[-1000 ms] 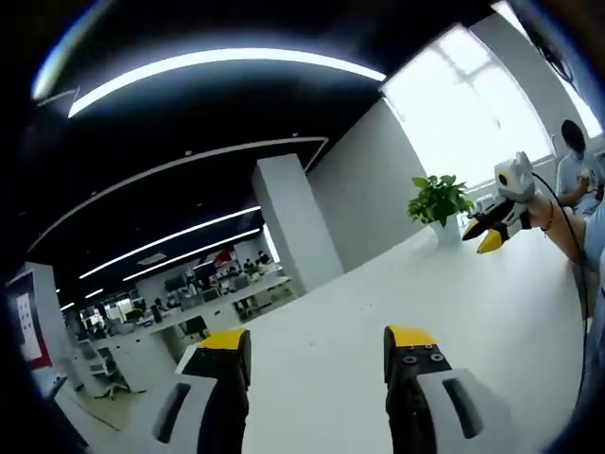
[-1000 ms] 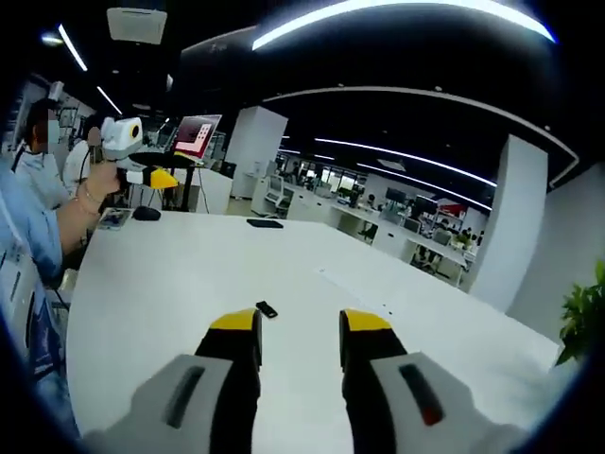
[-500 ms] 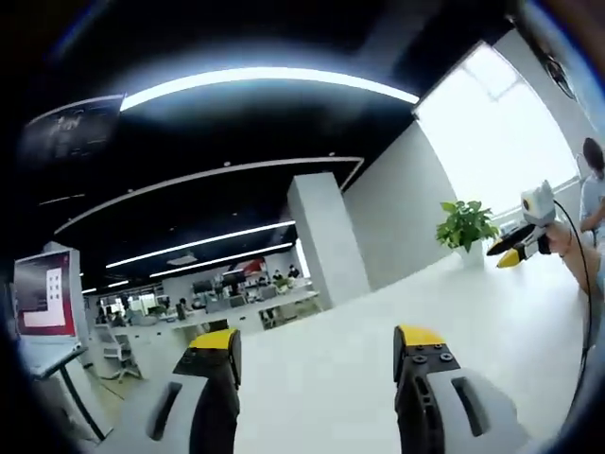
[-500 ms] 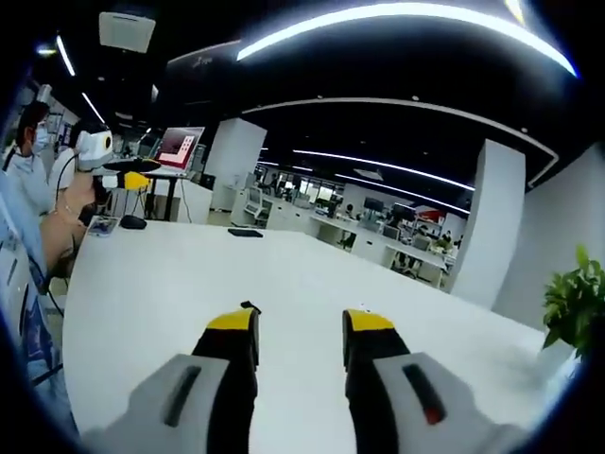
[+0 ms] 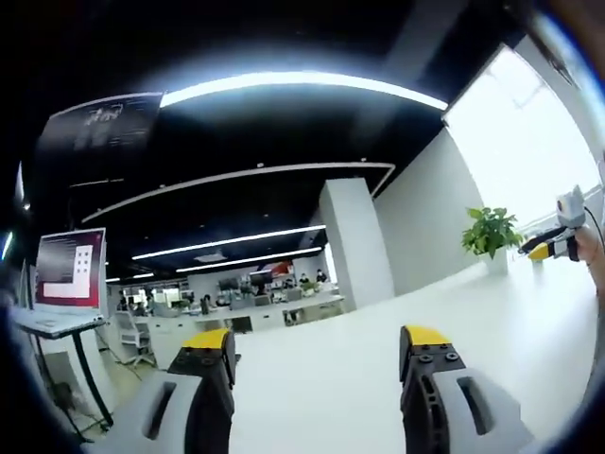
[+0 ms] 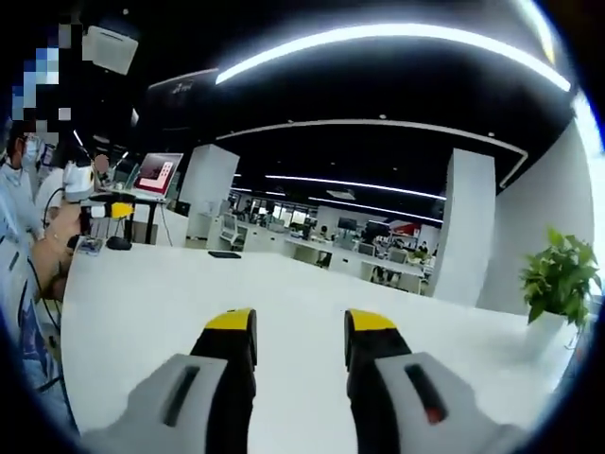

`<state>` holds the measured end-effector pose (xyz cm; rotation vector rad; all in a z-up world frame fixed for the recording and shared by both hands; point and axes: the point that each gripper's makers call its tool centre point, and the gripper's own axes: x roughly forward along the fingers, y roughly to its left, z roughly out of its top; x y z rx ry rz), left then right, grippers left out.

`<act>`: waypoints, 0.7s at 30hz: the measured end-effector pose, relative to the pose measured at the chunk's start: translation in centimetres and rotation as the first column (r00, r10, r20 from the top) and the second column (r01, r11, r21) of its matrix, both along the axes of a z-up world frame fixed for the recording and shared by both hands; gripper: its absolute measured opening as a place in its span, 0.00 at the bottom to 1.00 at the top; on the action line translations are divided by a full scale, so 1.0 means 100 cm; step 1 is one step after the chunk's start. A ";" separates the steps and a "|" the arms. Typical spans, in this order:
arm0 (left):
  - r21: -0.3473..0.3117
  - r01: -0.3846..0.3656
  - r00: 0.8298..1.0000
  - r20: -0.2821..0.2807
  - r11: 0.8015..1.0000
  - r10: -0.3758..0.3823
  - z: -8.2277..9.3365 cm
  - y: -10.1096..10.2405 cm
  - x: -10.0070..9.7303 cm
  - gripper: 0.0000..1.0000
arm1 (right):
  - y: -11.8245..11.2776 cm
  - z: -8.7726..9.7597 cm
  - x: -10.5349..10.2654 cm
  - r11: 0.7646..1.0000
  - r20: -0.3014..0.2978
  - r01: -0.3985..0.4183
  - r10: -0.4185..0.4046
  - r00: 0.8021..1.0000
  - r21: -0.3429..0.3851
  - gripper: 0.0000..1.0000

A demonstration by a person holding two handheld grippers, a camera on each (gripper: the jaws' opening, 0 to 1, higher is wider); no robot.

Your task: Snap the two parts of the plastic buckle together until the buckle closes and remains connected.

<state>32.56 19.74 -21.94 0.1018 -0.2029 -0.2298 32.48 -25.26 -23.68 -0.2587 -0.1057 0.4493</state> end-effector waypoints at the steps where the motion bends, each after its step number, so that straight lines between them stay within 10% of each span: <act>1: -0.023 0.014 1.000 0.004 1.000 -0.014 -0.003 -0.002 0.000 0.71 | -0.003 -0.004 0.000 1.000 -0.004 0.016 -0.016 1.000 -0.006 0.36; 21: 0.011 -0.024 0.999 0.023 1.000 0.023 -0.030 -0.009 0.013 0.70 | -0.016 -0.020 -0.001 0.998 0.045 0.055 -0.055 0.997 0.013 0.35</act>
